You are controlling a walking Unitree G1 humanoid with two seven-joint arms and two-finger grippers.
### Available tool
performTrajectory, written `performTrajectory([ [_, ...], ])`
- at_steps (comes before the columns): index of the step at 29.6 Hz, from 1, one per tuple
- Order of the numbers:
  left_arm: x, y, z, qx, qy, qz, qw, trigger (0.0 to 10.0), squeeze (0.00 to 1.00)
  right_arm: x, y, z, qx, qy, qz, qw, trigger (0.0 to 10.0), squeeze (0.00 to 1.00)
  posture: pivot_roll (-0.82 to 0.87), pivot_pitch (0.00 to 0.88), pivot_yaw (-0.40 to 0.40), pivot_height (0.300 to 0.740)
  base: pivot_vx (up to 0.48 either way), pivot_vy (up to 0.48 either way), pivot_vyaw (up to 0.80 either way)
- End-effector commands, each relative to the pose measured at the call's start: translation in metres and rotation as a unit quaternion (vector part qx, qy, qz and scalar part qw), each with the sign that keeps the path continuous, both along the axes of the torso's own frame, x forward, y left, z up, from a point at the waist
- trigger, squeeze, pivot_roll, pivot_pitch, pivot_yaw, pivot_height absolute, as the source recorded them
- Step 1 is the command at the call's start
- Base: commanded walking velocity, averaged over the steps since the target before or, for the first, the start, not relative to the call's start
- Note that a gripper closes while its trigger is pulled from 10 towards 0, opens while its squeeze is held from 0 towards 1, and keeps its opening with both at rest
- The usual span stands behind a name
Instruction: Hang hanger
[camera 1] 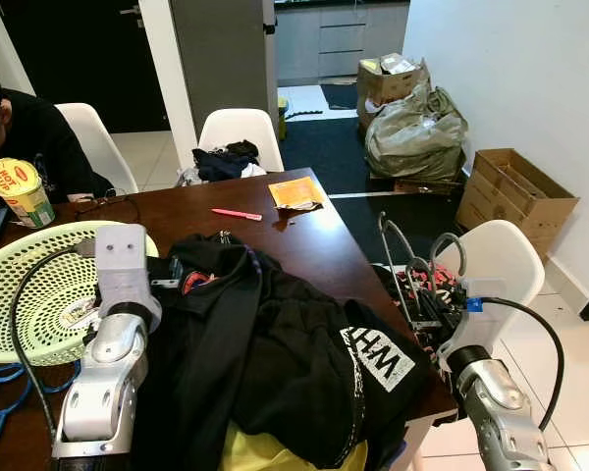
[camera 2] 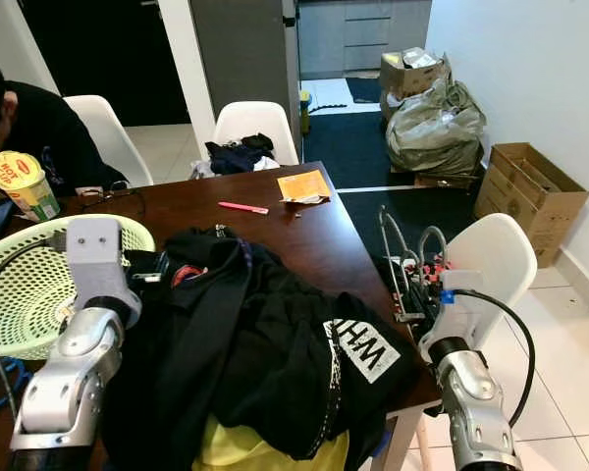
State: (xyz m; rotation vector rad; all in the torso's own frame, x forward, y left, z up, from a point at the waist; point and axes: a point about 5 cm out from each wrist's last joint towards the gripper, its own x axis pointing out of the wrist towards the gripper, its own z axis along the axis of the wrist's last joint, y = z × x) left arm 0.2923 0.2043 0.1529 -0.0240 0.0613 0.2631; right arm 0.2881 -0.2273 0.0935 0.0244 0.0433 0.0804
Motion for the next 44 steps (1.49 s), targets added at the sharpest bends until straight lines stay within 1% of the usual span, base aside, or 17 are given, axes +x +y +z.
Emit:
performTrajectory([
  [1,0.001,0.003,-0.006,-0.017,0.014,0.01,1.0,10.0,0.0,0.002,0.007,-0.003,0.012,0.009,0.012,1.0,10.0,0.0,0.0,0.0,0.049,0.74,0.0,0.0,0.0],
  [8,0.008,-0.002,-0.007,-0.041,0.032,-0.003,0.999,10.0,0.0,0.001,0.007,-0.003,0.012,0.01,0.01,1.0,10.0,0.0,0.0,0.0,0.053,0.74,0.0,0.0,0.0],
  [16,0.011,-0.014,-0.003,-0.048,0.021,-0.039,0.998,10.0,0.0,0.001,0.006,-0.004,0.011,0.011,0.009,1.0,10.0,0.0,-0.01,0.0,0.053,0.74,0.0,0.0,0.0],
  [17,0.011,-0.015,-0.003,-0.048,0.021,-0.043,0.998,2.8,0.0,0.001,0.006,-0.004,0.011,0.012,0.009,1.0,10.0,0.0,-0.01,0.0,0.052,0.74,0.0,0.0,0.0],
  [18,0.011,-0.015,-0.003,-0.048,0.021,-0.043,0.998,2.8,0.0,0.001,0.006,-0.004,0.011,0.012,0.009,1.0,10.0,0.0,-0.01,0.0,0.052,0.74,0.0,0.0,0.0],
  [20,0.012,-0.016,-0.003,-0.047,0.023,-0.047,0.998,0.0,0.0,0.001,0.006,-0.004,0.01,0.012,0.01,1.0,10.0,0.0,-0.01,0.0,0.052,0.74,0.0,0.0,0.0],
  [31,0.012,-0.016,-0.002,-0.045,0.028,-0.052,0.997,0.0,0.0,0.002,0.006,-0.004,0.011,0.013,0.008,1.0,10.0,0.0,-0.01,0.0,0.051,0.74,0.0,0.0,0.0],
  [33,0.014,-0.019,0.008,-0.048,0.006,-0.077,0.996,0.0,0.0,0.002,0.007,-0.004,0.011,0.014,0.008,1.0,10.0,0.0,-0.01,0.0,0.049,0.74,0.0,0.0,0.0],
  [34,0.016,-0.023,0.022,-0.051,-0.024,-0.109,0.992,0.0,0.0,0.002,0.007,-0.004,0.011,0.014,0.008,1.0,10.0,0.0,-0.01,0.0,0.049,0.74,0.0,0.0,0.0],
  [36,0.016,-0.023,0.022,-0.051,-0.024,-0.109,0.992,0.0,0.0,0.002,0.007,-0.004,0.011,0.014,0.008,1.0,10.0,0.0,-0.01,0.0,0.049,0.74,0.0,0.0,0.0],
  [37,0.019,-0.018,0.059,-0.017,-0.098,-0.133,0.986,0.0,0.0,0.002,0.007,-0.004,0.011,0.014,0.008,1.0,10.0,0.0,0.0,0.0,0.045,0.74,0.0,0.0,0.0],
  [38,0.019,-0.018,0.059,-0.017,-0.098,-0.133,0.986,0.0,0.0,0.002,0.007,-0.004,0.011,0.014,0.008,1.0,10.0,0.0,0.0,0.0,0.045,0.74,0.0,0.0,0.0],
  [39,0.019,0.01,0.103,0.029,-0.171,-0.102,0.979,0.0,0.0,0.002,0.008,-0.005,0.012,0.015,0.009,1.0,10.0,0.0,0.0,0.0,0.043,0.74,0.0,0.0,0.0],
  [40,0.019,0.01,0.103,0.029,-0.171,-0.102,0.979,0.0,0.0,0.002,0.008,-0.005,0.012,0.015,0.009,1.0,10.0,0.0,0.0,0.0,0.043,0.74,0.0,0.0,0.0],
  [42,0.005,0.087,0.179,0.151,-0.263,0.021,0.953,0.0,0.0,0.003,0.009,-0.005,0.013,0.016,0.012,1.0,10.0,0.0,0.01,0.0,0.031,0.74,0.0,0.0,0.0],
  [43,0.005,0.087,0.179,0.151,-0.263,0.021,0.953,0.0,0.0,0.003,0.009,-0.005,0.013,0.016,0.012,1.0,10.0,0.0,0.01,0.0,0.031,0.74,0.0,0.0,0.0],
  [44,-0.002,0.107,0.196,0.18,-0.274,0.058,0.943,0.0,0.0,0.003,0.009,-0.006,0.014,0.017,0.013,1.0,10.0,0.0,0.01,0.0,0.031,0.74,0.0,0.0,0.0],
])
